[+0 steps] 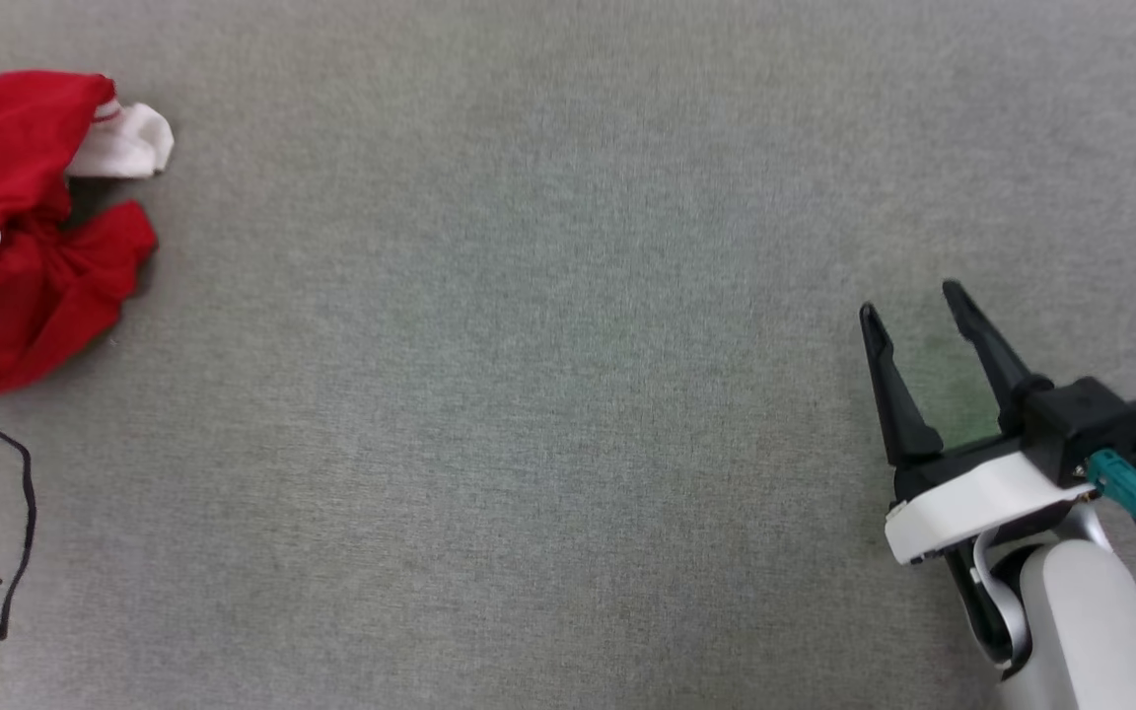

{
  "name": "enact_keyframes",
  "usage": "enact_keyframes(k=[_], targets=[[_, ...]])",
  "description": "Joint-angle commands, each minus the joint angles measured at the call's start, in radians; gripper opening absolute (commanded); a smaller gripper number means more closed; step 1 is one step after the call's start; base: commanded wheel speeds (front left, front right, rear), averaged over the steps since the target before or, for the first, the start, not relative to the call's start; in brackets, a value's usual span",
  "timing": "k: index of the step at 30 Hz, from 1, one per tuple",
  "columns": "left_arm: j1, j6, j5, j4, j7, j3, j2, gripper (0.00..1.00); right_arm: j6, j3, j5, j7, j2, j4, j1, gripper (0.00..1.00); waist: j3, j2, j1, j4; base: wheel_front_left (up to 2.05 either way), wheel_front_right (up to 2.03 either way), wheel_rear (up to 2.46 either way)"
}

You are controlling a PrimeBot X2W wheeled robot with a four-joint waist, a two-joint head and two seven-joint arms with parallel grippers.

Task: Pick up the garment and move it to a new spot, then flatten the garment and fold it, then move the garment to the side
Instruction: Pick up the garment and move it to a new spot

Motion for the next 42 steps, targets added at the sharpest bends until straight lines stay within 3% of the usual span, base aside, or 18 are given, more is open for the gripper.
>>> enact_keyframes(k=[1, 10, 14, 18, 31, 36, 42], targets=[[-0.013, 0.002, 0.017, -0.001, -0.056, -0.008, 0.006, 0.0, -0.001, -0.005, 0.002, -0.006, 0.008, 0.01, 0.022, 1.0, -0.058, 0.0, -0.0001, 0.002, 0.0, 0.0, 0.0], [-0.047, 0.005, 0.123, 0.032, -0.397, -0.089, -0.001, 0.0, -0.001, -0.025, 0.009, -0.01, 0.042, 0.037, 0.113, 1.0, -0.257, 0.0, -0.0001, -0.012, 0.0, 0.0, 0.0], [-0.048, 0.007, 0.146, 0.038, -0.506, -0.119, -0.035, 0.0, -0.001, -0.042, 0.006, -0.001, 0.054, 0.034, 0.163, 1.0, -0.336, 0.0, -0.0001, -0.024, 0.0, 0.0, 0.0], [-0.027, 0.002, 0.144, 0.033, -0.566, -0.148, -0.107, 0.0, -0.001, -0.058, 0.0, 0.01, 0.062, 0.025, 0.208, 1.0, -0.402, 0.0, -0.0001, -0.042, 0.0, 0.0, 0.0], [0.109, -0.013, 0.143, -0.125, -0.577, -0.33, -0.412, 0.0, -0.001, -0.083, -0.012, 0.05, 0.071, -0.035, 0.267, 1.0, -0.466, 0.0, -0.0001, -0.149, 0.0, 0.0, 0.0], [0.204, -0.016, 0.11, -0.22, -0.552, -0.434, -0.474, 0.0, -0.001, -0.093, -0.015, 0.064, 0.072, -0.053, 0.28, 1.0, -0.456, 0.0, -0.0001, -0.187, 0.0, 0.0, 0.0], [0.376, -0.018, 0.044, -0.294, -0.519, -0.563, -0.488, 0.0, -0.001, -0.094, 0.003, 0.066, 0.072, -0.062, 0.289, 1.0, -0.433, 0.0, -0.0001, -0.218, 0.0, 0.0, 0.0]])
